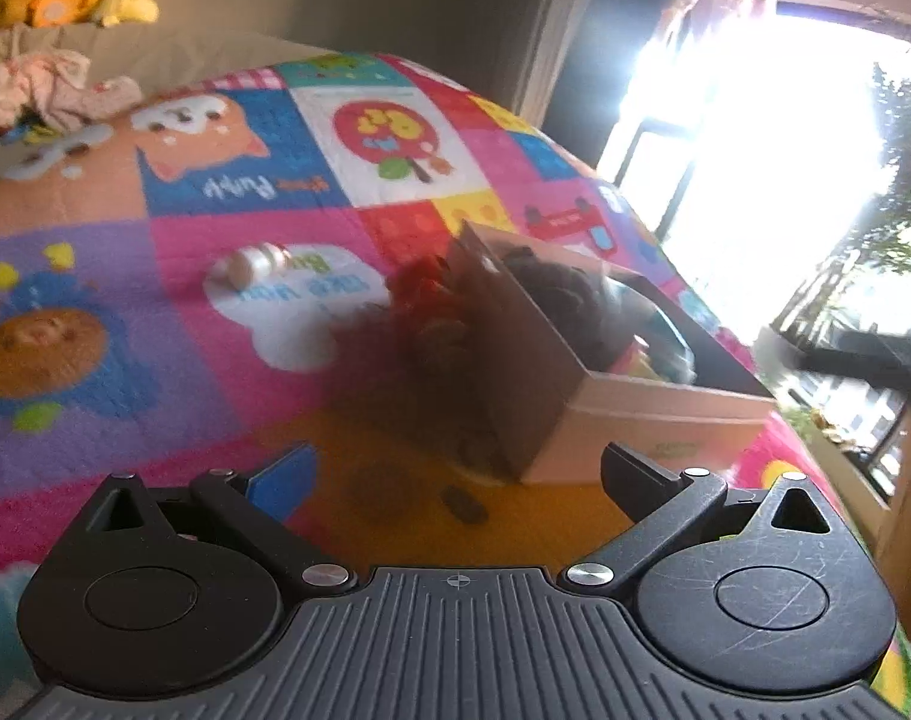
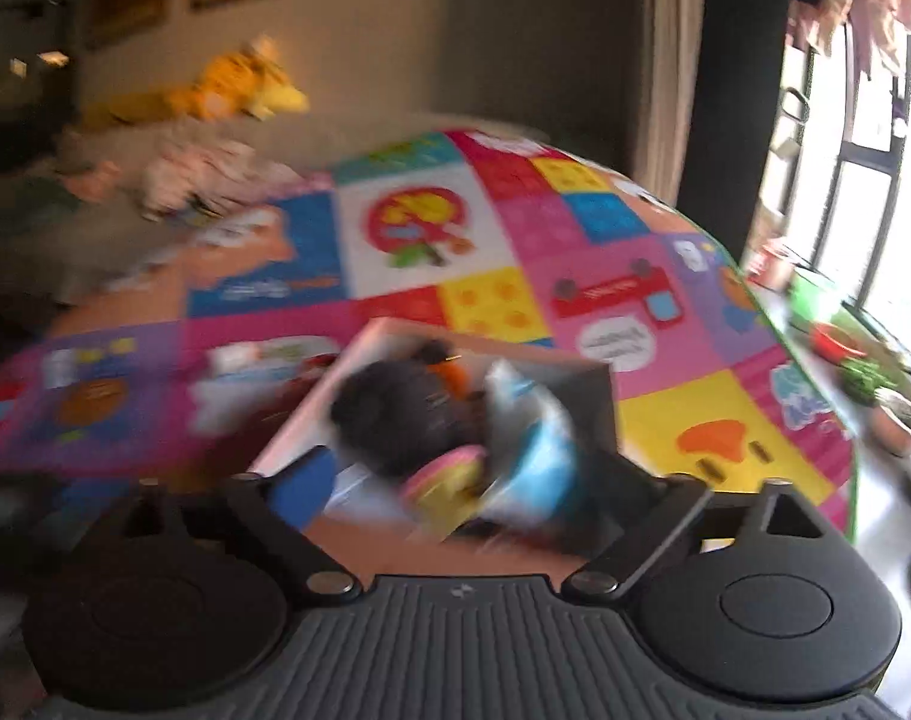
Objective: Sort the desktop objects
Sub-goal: 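Lower the packet into the box and open the right gripper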
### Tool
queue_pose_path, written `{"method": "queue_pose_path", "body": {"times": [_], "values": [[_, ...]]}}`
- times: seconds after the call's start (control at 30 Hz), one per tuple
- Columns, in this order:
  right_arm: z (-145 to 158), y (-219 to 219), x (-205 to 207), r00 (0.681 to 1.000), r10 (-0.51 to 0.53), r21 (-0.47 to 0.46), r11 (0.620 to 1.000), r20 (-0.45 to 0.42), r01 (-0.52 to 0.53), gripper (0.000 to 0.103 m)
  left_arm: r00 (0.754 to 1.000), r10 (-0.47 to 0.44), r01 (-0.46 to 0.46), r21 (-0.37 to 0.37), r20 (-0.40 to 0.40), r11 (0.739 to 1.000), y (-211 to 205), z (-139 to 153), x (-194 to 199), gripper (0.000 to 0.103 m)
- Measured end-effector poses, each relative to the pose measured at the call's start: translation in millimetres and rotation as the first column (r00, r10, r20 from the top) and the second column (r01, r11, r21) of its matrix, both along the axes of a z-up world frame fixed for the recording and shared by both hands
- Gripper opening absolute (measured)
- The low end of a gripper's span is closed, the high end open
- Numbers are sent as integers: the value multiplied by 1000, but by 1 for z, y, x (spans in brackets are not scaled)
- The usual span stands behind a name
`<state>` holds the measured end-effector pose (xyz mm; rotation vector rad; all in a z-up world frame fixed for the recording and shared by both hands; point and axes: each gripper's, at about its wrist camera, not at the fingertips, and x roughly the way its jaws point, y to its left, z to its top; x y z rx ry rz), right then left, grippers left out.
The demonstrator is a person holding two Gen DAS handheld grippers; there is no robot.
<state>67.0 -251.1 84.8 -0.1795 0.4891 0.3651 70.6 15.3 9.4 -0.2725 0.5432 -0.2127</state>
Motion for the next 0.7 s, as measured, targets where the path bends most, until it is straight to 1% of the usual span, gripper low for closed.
{"method": "queue_pose_path", "body": {"times": [0.1, 0.17, 0.2, 0.23, 0.3, 0.33, 0.37, 0.47, 0.5, 0.53, 0.6, 0.7], "values": [[-16, -2, -39, 996, 39, -24, 999, 78, -37, 103, 997, 72, -74, 52, 26, 996, 10, 9, 7, 103], [-26, 1, -51, 994, 65, -29, 998, 93, -63, 103, 993, 110, -113, 68, 34, 991, 19, 13, 13, 103], [-32, 2, -53, 993, 76, -17, 997, 86, -75, 103, 992, 123, -125, 69, 35, 990, 23, 15, 15, 102], [-38, 3, -53, 995, 76, -4, 997, 71, -76, 103, 991, 127, -129, 70, 37, 989, 26, 16, 17, 101], [-49, 1, -46, 998, 59, 35, 998, 31, -60, 103, 992, 127, -129, 91, 26, 987, 27, 16, 23, 90], [-55, -3, -41, 999, 37, 70, 997, 8, -38, 103, 993, 121, -122, 109, 9, 987, 26, 16, 27, 81], [-60, -7, -36, 1000, 13, 104, 994, -15, -11, 103, 994, 109, -108, 123, -6, 987, 24, 15, 31, 77], [-80, -22, -20, 989, -54, 209, 975, -134, 81, 103, 996, 84, -81, 151, -12, 985, 15, 16, 43, 75], [-84, -27, -12, 979, -76, 230, 966, -192, 120, 103, 998, 66, -64, 143, -14, 988, 13, 17, 48, 75], [-85, -31, -9, 976, -79, 253, 959, -204, 131, 103, 999, 45, -42, 123, -21, 992, 10, 17, 55, 75], [-87, -40, -9, 974, -85, 301, 942, -211, 147, 103, 999, 12, -8, 69, -47, 998, 8, 17, 72, 76], [-90, -43, -9, 976, -67, 327, 935, -208, 134, 103, 996, -17, 20, 40, -89, 999, 1, 12, 98, 75]]}}
